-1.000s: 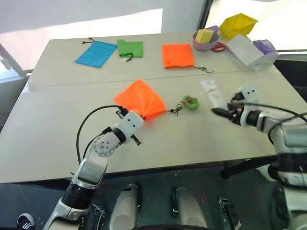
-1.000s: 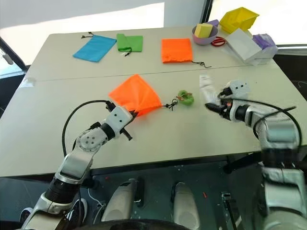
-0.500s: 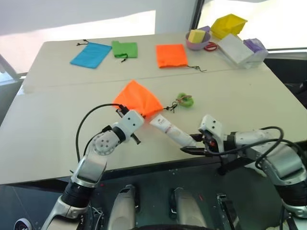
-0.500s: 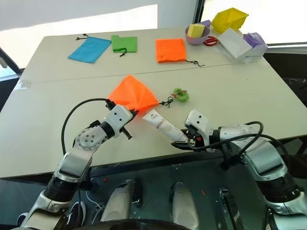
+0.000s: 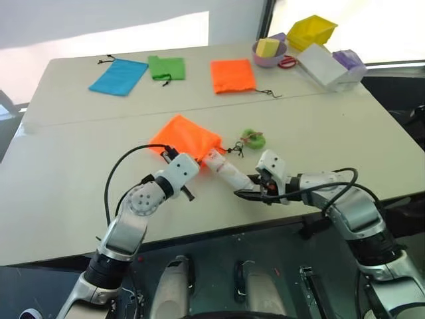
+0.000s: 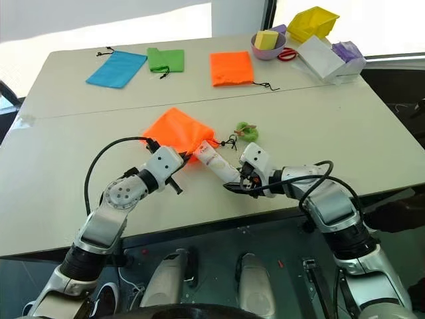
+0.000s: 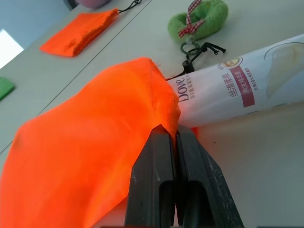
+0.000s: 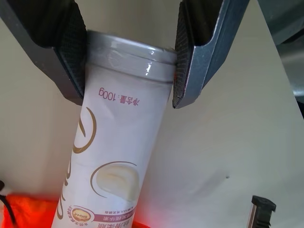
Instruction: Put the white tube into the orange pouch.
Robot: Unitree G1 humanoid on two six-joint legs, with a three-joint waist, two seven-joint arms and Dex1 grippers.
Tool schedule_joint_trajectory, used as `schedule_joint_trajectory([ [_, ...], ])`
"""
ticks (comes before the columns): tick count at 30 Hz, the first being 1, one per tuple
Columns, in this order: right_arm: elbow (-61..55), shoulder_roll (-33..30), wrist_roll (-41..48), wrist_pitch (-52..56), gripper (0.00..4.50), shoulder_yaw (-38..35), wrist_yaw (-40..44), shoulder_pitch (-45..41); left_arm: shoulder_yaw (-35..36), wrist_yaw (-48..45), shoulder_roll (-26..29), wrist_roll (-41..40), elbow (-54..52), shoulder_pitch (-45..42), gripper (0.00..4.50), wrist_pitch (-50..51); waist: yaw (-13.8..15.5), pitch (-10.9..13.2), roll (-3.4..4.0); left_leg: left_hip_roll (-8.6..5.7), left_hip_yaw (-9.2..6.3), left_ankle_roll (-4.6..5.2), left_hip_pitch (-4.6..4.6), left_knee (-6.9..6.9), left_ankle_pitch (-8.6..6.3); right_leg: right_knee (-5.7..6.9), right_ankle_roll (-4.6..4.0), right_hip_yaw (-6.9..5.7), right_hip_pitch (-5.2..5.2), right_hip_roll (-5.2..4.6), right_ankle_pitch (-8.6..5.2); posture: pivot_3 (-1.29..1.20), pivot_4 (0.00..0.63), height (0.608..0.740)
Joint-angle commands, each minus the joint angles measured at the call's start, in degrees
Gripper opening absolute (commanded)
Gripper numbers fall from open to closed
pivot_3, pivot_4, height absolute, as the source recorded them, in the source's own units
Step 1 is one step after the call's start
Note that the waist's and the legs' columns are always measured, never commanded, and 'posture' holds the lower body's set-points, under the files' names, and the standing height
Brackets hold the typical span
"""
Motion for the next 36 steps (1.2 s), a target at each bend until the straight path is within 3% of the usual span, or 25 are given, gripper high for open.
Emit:
schedule_joint_trajectory([
  [1, -1.59, 1.18, 1.0, -0.5, 1.8, 0.05, 0.78, -1.56, 0.11, -0.4, 0.41, -0.21, -3.03, 0.47, 0.0, 0.14, 0.17, 0.0, 0.0, 0.06, -0.02, -0.02, 0.02, 0.0, 0.01, 0.04, -0.07, 0.0, -0.02, 0.06, -0.03, 0.0, 0.15, 0.74],
  [9, -3.03, 1.04, 1.92, 1.16, 1.8, 2.89, 3.97, -0.99, 0.93, -0.41, 1.27, -0.24, -3.97, 1.05, 0.0, 0.66, -0.04, 0.0, 0.02, 0.27, 0.07, -0.23, 0.06, 0.01, -0.09, -0.22, -0.44, 0.02, -0.01, 0.04, 0.24, 0.0, 0.15, 0.74],
  [18, 3.58, 7.9, -0.61, -1.31, 1.8, 0.95, -2.71, -4.91, 0.81, -2.3, 2.34, -1.05, -5.61, 3.15, 0.0, 1.56, 0.0, 0.0, 0.01, 0.84, 1.02, -0.23, 0.04, -0.02, -0.09, -0.2, -0.57, 0.1, -0.35, 0.09, 0.35, 0.0, 0.15, 0.74],
  [24, 4.3, 8.27, -0.5, -1.95, 1.8, 0.99, -1.36, -7.32, 1.18, -4.6, 4.19, -2.34, -7.07, 3.99, 0.0, 3.04, 0.02, 0.0, 0.01, 0.87, 1.24, -0.23, 0.0, -0.03, -0.08, -0.03, -0.55, 0.22, -0.59, 0.12, 0.34, 0.0, 0.15, 0.74],
  [31, 11.35, 13.65, -7.64, -8.18, 1.8, 8.54, -2.87, -10.88, 0.93, -3.77, 3.39, -2.37, -6.88, 3.72, 0.0, 3.63, -0.13, -0.01, 0.01, 0.92, 1.32, -0.23, 0.01, 0.01, -0.08, -0.01, -0.58, 0.27, -0.69, 0.12, 0.36, 0.0, 0.15, 0.74],
  [36, 17.39, 16.45, -12.27, -12.3, 1.8, 9.85, -4.19, -13.63, 2.64, -2.55, 3.16, -2.83, -6.77, 3.39, 0.0, 3.0, -0.09, -0.01, 0.01, 0.98, 1.4, -0.23, 0.01, 0.0, -0.08, 0.04, -0.63, 0.27, -0.75, 0.14, 0.4, 0.0, 0.15, 0.74],
])
